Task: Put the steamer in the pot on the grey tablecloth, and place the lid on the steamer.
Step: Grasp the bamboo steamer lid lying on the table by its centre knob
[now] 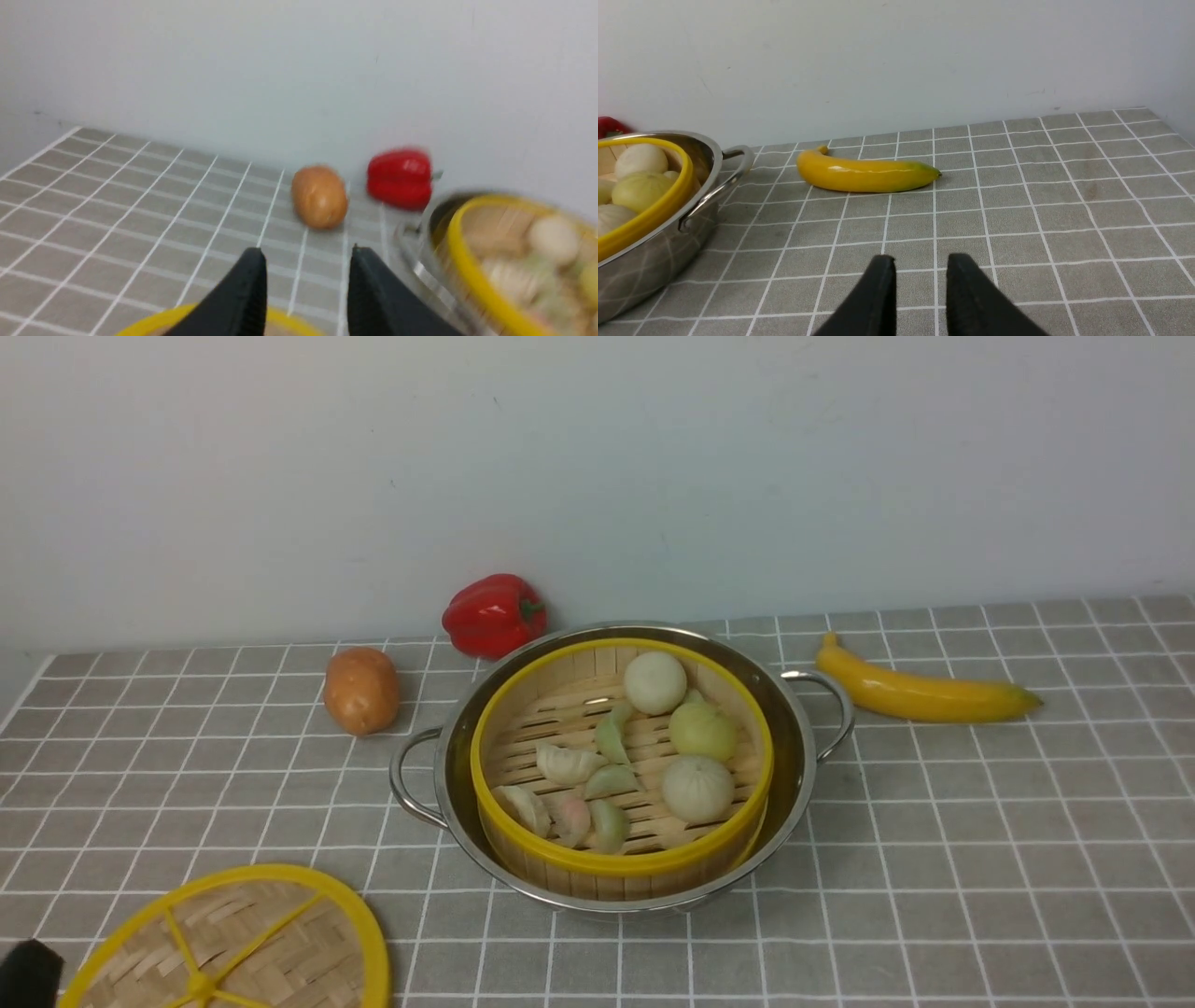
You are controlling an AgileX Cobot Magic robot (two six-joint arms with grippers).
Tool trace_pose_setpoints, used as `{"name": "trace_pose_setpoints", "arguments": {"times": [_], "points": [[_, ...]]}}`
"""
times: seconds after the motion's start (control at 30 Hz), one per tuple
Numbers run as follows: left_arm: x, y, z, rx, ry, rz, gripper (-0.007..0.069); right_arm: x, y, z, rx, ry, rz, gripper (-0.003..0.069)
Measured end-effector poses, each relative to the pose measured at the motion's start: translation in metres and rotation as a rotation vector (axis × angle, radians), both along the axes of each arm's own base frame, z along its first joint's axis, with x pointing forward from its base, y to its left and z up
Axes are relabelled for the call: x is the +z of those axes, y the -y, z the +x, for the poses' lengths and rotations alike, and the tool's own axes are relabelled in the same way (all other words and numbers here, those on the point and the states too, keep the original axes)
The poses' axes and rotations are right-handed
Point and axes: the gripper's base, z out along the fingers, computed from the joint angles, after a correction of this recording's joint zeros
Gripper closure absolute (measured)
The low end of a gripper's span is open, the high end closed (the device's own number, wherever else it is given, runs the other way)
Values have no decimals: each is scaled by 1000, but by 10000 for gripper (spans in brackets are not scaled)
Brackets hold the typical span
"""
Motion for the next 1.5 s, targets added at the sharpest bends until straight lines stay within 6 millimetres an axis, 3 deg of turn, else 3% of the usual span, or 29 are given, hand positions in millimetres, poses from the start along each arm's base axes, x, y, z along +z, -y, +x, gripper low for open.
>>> {"name": "trace_pose_setpoints", "arguments": {"times": [0.13, 0.23, 0.3, 0.47, 0.53, 0.57, 0.6, 0.77, 0.87, 0.9, 1.0, 1.03, 1.23, 1.5], "points": [[12, -2, -1, 15, 107, -188, 382, 0, 0, 0, -1, 0, 6, 466], [29, 3, -5, -31, 73, -185, 382, 0, 0, 0, -1, 0, 6, 459], [51, 8, -10, -80, 3, -112, 382, 0, 0, 0, -1, 0, 6, 453], [103, 15, -14, -194, -426, 93, 382, 0, 0, 0, -3, 0, 17, 437], [105, 14, -9, -205, -577, 126, 382, 0, 0, 0, -3, 0, 21, 433], [109, 8, 0, -201, -776, 186, 382, 0, 0, 0, -4, 0, 24, 431], [109, 4, 8, -190, -870, 219, 382, 0, 0, 0, -4, 0, 24, 429], [93, -12, 62, -232, -1165, 424, 382, 0, 0, 0, -4, 0, 24, 421], [77, -15, 92, -320, -1221, 531, 382, 0, 0, 0, -4, 0, 24, 420], [64, -16, 111, -379, -1241, 577, 382, 0, 0, 0, -4, 0, 24, 420], [49, -15, 131, -439, -1260, 596, 382, 0, 0, 0, -4, 0, 24, 419], [35, -15, 147, -481, -1286, 593, 382, 0, 0, 0, -4, 0, 24, 419], [6, -12, 180, -536, -1358, 502, 382, 0, 0, 0, -4, 0, 25, 419], [-16, -10, 192, -550, -1423, 423, 382, 0, 0, 0, -4, 0, 25, 419]]}}
